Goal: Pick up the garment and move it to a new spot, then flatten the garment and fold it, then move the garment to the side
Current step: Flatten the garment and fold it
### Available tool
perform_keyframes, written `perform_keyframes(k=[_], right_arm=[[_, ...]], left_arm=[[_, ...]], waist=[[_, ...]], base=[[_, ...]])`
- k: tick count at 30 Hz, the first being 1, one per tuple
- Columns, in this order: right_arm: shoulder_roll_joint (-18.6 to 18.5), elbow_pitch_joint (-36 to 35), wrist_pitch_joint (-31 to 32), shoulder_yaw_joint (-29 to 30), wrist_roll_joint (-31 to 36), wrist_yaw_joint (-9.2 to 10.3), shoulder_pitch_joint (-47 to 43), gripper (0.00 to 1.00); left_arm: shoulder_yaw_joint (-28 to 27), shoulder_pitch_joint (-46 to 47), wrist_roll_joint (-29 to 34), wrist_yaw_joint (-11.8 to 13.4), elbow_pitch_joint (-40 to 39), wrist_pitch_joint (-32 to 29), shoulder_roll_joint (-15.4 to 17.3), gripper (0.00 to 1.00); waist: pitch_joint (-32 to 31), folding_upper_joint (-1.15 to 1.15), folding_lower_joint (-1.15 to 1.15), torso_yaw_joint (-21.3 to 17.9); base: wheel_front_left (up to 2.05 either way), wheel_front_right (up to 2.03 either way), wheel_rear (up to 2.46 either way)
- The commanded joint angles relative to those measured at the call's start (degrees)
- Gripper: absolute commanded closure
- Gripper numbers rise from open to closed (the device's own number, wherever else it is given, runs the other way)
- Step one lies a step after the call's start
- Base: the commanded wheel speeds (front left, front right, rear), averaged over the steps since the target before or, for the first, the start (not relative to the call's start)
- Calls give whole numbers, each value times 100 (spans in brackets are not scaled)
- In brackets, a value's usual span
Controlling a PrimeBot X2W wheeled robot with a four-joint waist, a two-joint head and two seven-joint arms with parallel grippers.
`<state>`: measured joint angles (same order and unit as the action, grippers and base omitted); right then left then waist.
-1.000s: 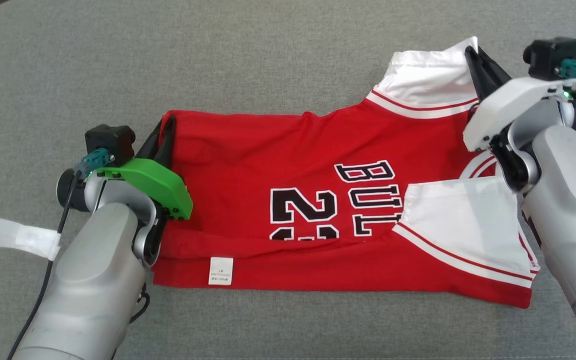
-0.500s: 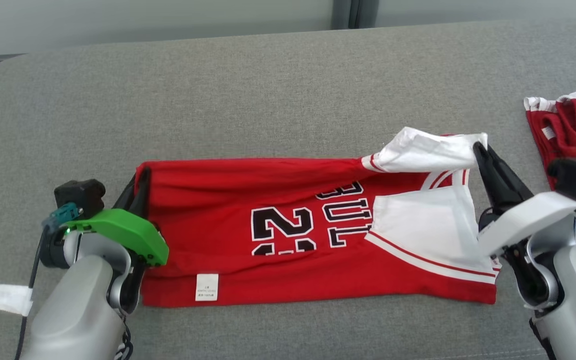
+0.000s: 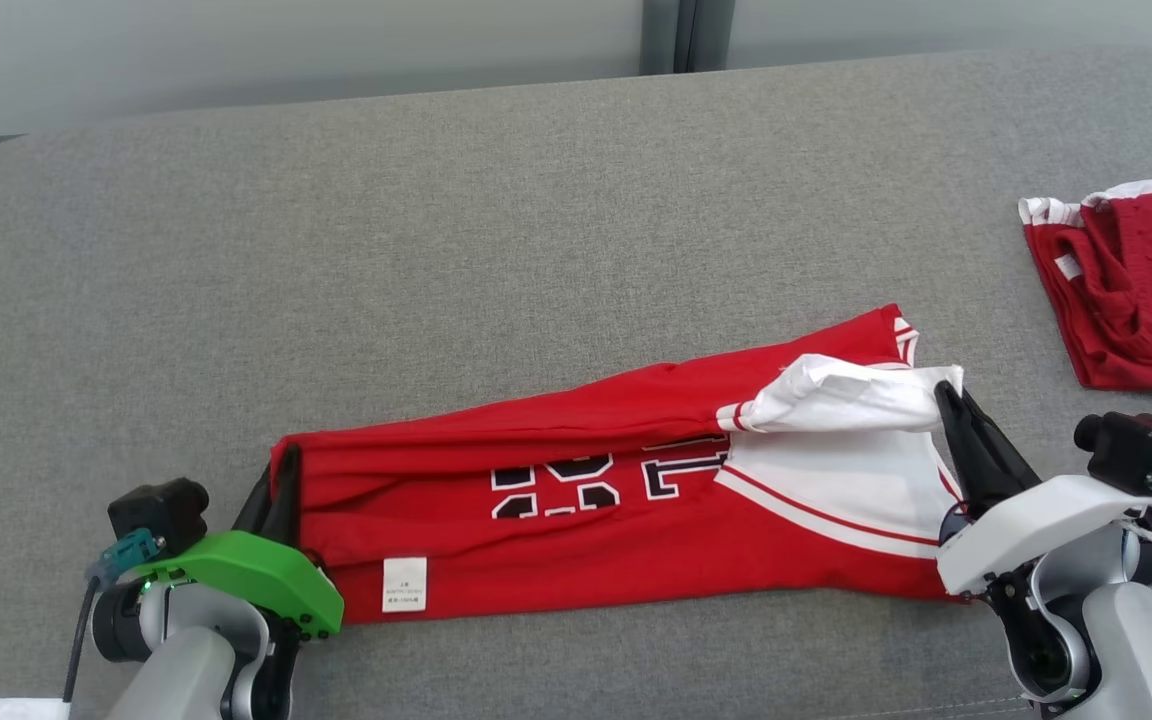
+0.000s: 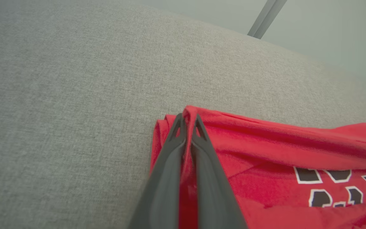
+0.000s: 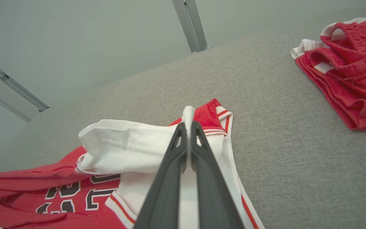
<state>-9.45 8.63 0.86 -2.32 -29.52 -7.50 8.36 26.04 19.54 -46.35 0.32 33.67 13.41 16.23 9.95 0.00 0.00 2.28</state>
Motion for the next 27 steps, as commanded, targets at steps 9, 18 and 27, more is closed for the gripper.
perform_keyframes(k=[9, 18, 27], right_arm=[[124, 343, -277, 33, 3, 2, -241, 0], [202, 332, -458, 245, 61, 1, -665, 0], [237, 196, -372, 552, 210, 1, -854, 0]], left_arm=[[-123, -407, -31, 161, -225, 121, -93, 0], [-544, -1037, -78, 389, -863, 182, -155, 0], [-1160, -1578, 515, 781, -1909, 180, -131, 0]], waist=[[-105, 0, 0, 41], [-270, 0, 0, -24], [-501, 0, 0, 3]], base=[[0, 0, 0], [0, 0, 0], [0, 0, 0]])
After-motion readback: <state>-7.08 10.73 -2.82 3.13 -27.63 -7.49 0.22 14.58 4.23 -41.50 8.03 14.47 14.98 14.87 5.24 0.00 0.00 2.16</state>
